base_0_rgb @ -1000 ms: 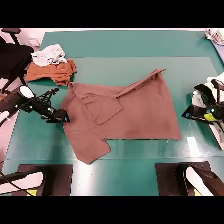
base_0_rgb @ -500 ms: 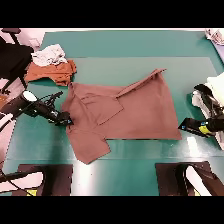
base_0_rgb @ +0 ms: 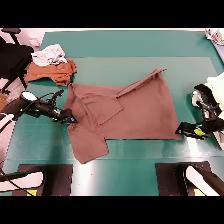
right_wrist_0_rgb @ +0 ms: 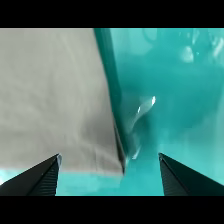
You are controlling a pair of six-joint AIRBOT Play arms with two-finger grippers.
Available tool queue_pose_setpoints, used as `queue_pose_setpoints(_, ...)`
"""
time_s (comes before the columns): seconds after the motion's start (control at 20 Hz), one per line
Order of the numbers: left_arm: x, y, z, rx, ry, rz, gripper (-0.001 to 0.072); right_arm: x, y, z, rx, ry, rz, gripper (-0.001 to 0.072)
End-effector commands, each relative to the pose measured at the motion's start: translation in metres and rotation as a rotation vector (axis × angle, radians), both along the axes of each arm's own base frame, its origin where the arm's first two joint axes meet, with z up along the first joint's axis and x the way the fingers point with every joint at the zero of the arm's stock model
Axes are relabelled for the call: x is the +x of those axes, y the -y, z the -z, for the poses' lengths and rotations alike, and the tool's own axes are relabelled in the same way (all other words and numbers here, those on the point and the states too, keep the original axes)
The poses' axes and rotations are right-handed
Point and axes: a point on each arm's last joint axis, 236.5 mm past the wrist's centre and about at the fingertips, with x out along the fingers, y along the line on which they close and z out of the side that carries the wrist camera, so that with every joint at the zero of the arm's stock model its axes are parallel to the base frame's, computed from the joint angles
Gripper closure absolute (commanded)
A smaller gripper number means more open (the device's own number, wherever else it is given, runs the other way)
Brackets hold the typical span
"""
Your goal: Fold the shirts.
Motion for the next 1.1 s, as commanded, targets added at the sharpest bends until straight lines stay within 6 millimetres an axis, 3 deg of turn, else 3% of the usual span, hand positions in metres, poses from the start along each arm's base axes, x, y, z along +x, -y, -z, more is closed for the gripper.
queue_pose_setpoints(0.0,0.0,0.017,-0.017,-0.097,-0.02,-0.018,0.068,0.025,-0.025,0.015,0.135,0.046,-0.003,0.0007)
queue_pose_setpoints(0.15,0.008,0.027,-0.028,-0.16,-0.011,-0.059,0.0681,0.054,-0.056,0.016,0.211,0.119,0.011,0.0012)
queue_pose_setpoints(0.25,0.009,0.029,-0.032,-0.178,-0.012,-0.06,0.0681,0.061,-0.072,0.02,0.199,0.134,-0.027,0.0019)
queue_pose_setpoints(0.3,0.01,0.03,-0.036,-0.187,-0.013,-0.058,0.0681,0.063,-0.081,0.021,0.195,0.134,-0.057,0.0064)
queue_pose_setpoints(0.35,0.011,0.033,-0.042,-0.204,-0.013,-0.056,0.0681,0.064,-0.088,0.021,0.198,0.128,-0.082,0.0172)
queue_pose_setpoints(0.4,0.014,0.036,-0.051,-0.226,0.001,-0.058,0.0681,0.066,-0.094,0.018,0.203,0.127,-0.106,0.0426)
queue_pose_setpoints(0.45,0.018,0.037,-0.063,-0.237,0.027,-0.066,0.0681,0.069,-0.097,0.01,0.209,0.131,-0.13,0.0622)
queue_pose_setpoints(0.5,0.022,0.037,-0.077,-0.236,0.059,-0.076,0.0682,0.075,-0.097,-0.002,0.208,0.149,-0.152,0.0692)
queue_pose_setpoints(0.65,0.026,0.036,-0.141,-0.23,0.203,-0.105,0.0682,0.101,-0.078,-0.072,0.171,0.296,-0.176,0.0695)
queue_pose_setpoints(0.8,0.022,0.033,-0.218,-0.247,0.37,-0.209,0.0682,0.107,-0.054,-0.158,0.115,0.473,-0.163,0.0695)
queue_pose_setpoints(0.9,0.006,0.035,-0.273,-0.286,0.463,-0.255,0.0682,0.107,-0.051,-0.237,0.085,0.681,-0.135,0.0696)
queue_pose_setpoints(1.05,-0.026,0.033,-0.389,-0.362,0.735,-0.328,0.0682,0.086,-0.062,-0.368,-0.018,1.028,-0.177,0.0694)
